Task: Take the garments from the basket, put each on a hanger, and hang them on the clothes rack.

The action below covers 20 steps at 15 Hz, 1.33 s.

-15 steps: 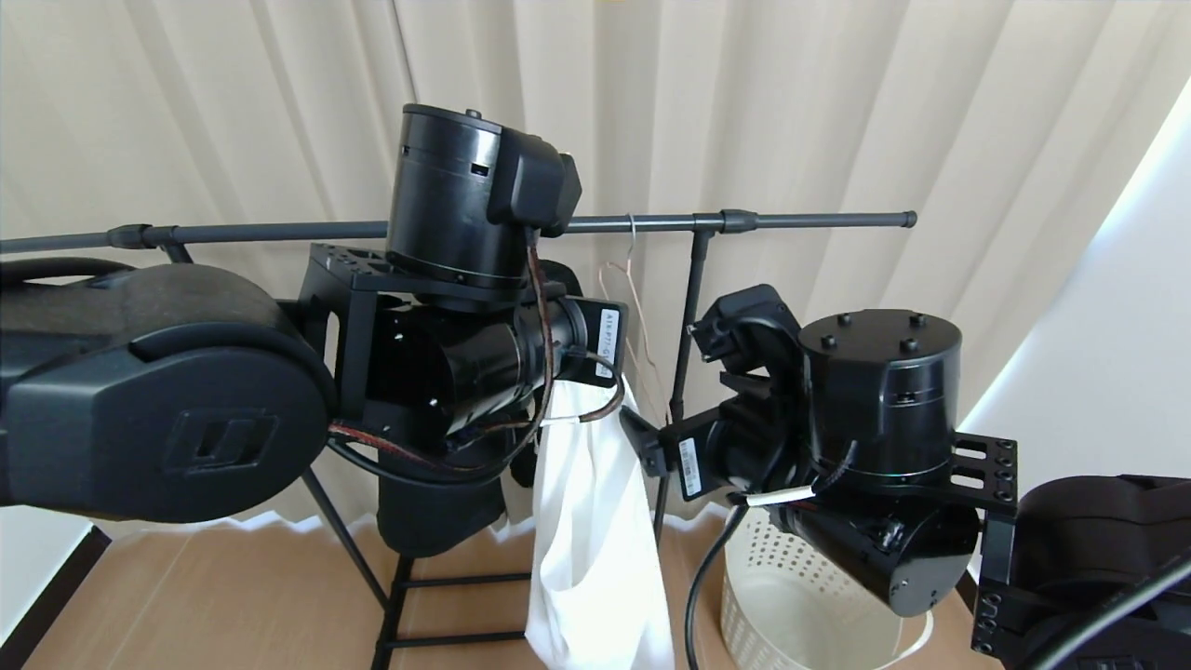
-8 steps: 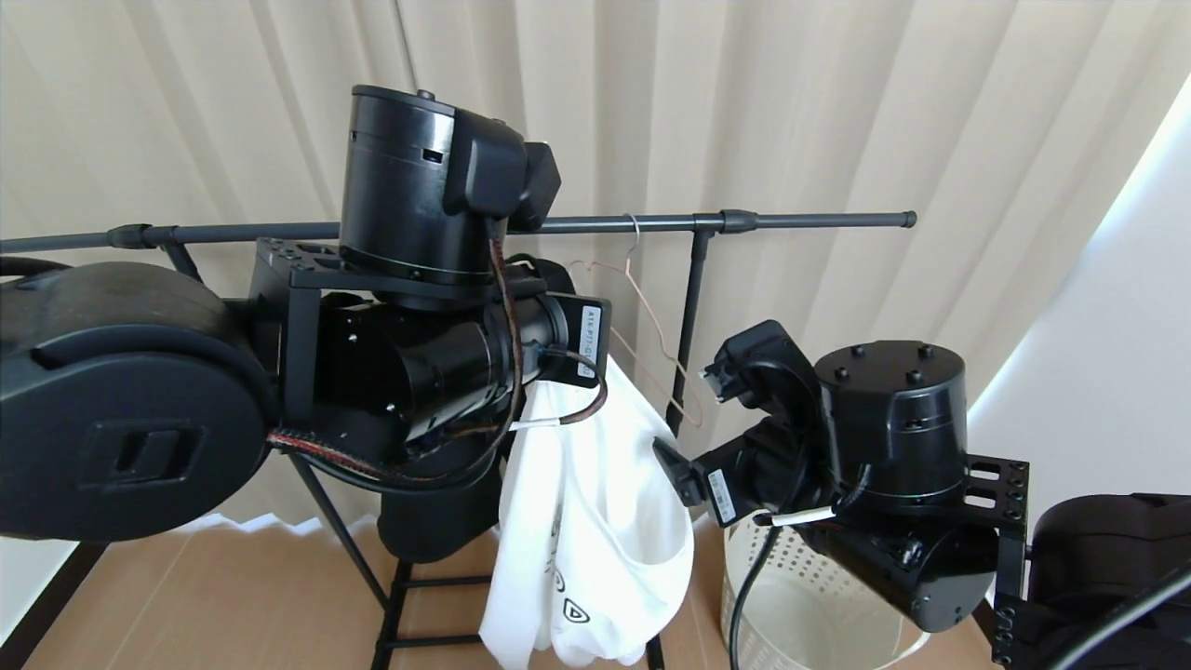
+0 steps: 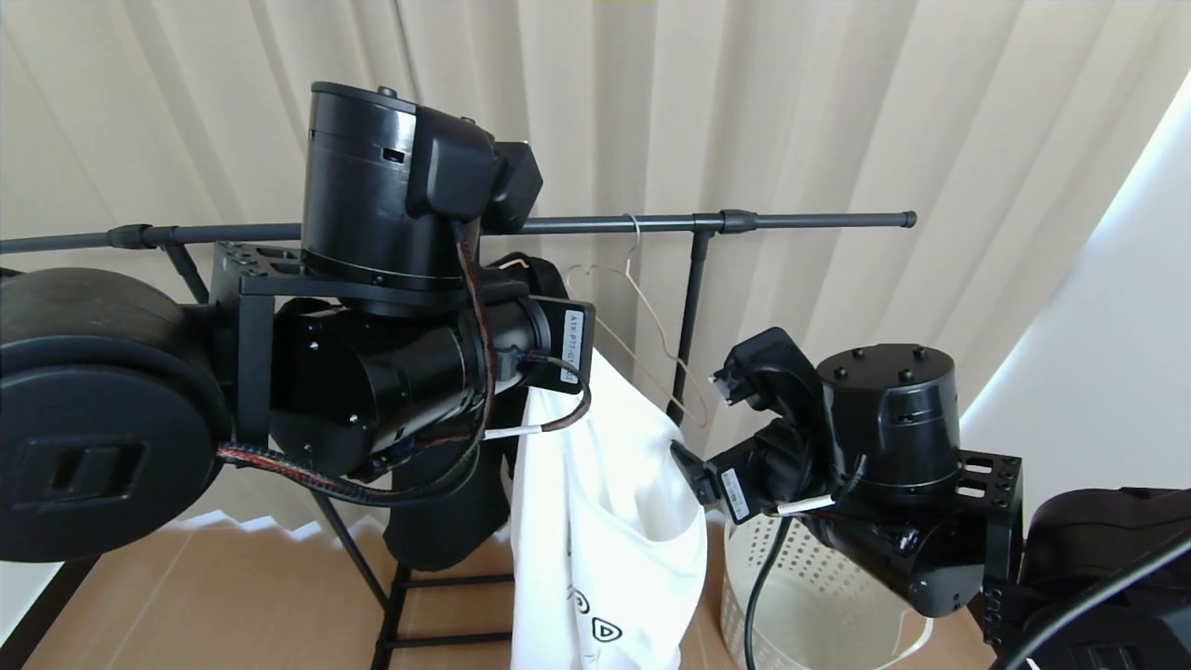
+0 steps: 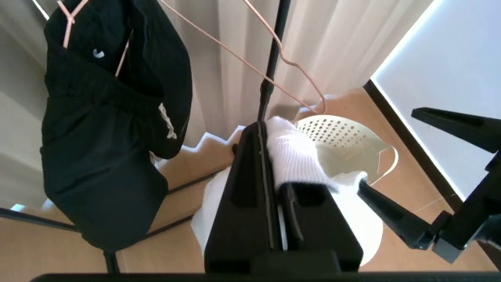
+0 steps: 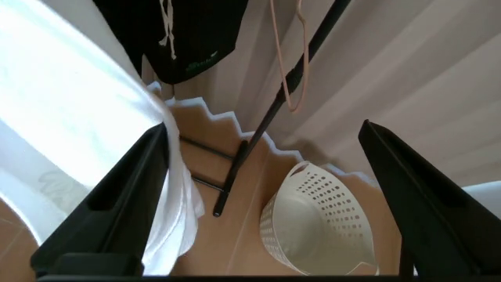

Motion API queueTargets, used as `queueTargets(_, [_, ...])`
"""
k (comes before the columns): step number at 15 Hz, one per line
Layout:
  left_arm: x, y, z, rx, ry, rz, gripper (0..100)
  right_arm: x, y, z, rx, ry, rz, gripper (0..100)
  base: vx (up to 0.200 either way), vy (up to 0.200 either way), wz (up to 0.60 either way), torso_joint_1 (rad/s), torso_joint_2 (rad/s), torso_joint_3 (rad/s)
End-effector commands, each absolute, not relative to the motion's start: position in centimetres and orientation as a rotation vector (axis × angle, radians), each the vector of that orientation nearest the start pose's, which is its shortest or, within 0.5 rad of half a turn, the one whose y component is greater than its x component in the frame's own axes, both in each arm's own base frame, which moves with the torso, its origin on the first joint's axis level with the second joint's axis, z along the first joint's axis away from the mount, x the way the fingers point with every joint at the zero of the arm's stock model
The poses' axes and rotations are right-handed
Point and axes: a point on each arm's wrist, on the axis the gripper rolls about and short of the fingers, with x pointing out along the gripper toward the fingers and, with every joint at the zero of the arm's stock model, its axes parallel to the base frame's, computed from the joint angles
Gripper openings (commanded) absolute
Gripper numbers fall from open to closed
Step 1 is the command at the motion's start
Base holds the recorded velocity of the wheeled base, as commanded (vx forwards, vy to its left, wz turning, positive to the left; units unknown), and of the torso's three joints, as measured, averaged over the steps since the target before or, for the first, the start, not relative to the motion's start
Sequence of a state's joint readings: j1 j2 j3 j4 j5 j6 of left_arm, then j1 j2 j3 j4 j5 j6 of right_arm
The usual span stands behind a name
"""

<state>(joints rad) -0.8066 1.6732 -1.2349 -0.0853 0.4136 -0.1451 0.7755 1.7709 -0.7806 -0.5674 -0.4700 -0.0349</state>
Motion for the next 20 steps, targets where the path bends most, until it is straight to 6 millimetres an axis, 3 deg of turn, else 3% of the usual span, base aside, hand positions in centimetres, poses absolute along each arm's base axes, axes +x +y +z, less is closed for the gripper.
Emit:
queueTargets(1, [22.4,-22.1,25.7,0.062,0.319,-0.367,0,22.1,21.4,14.4,-0.287,0.352,0.359,100,0.000,0.000,0.00,0.000,0.00,0.000])
queueTargets(5, [22.4,-22.2,25.8,0.059,0.315,-0.368,0,20.8,22.1,13.8,-0.265,0.310,0.468,100,0.000,0.000,0.00,0.000,0.00,0.000])
queueTargets(9, [22.4,-22.1,25.8,0.060,0.317,-0.367,0,21.0,22.7,13.4,-0.274,0.315,0.473,100,0.000,0.000,0.00,0.000,0.00,0.000])
queueTargets(10, [22.4,-22.1,25.8,0.060,0.317,-0.369,0,21.3,22.9,13.4,-0.267,0.309,0.472,0,0.000,0.000,0.00,0.000,0.00,0.000])
queueTargets(13, [22.3,-22.1,25.6,0.064,0.324,-0.371,0,22.1,23.2,13.7,-0.240,0.270,0.452,0,0.000,0.000,0.00,0.000,0.00,0.000])
queueTargets(15, [22.3,-22.0,25.6,0.065,0.327,-0.371,0,23.1,22.3,14.4,-0.222,0.257,0.409,0,0.000,0.000,0.00,0.000,0.00,0.000])
queueTargets(17, [22.1,-21.3,25.3,0.095,0.376,-0.366,0,24.4,20.6,16.0,-0.187,0.218,0.344,0,0.000,0.000,0.00,0.000,0.00,0.000])
queueTargets(20, [21.3,-19.8,23.3,0.146,0.485,-0.393,0,24.9,19.4,18.1,-0.146,0.164,0.297,0,0.000,0.000,0.00,0.000,0.00,0.000])
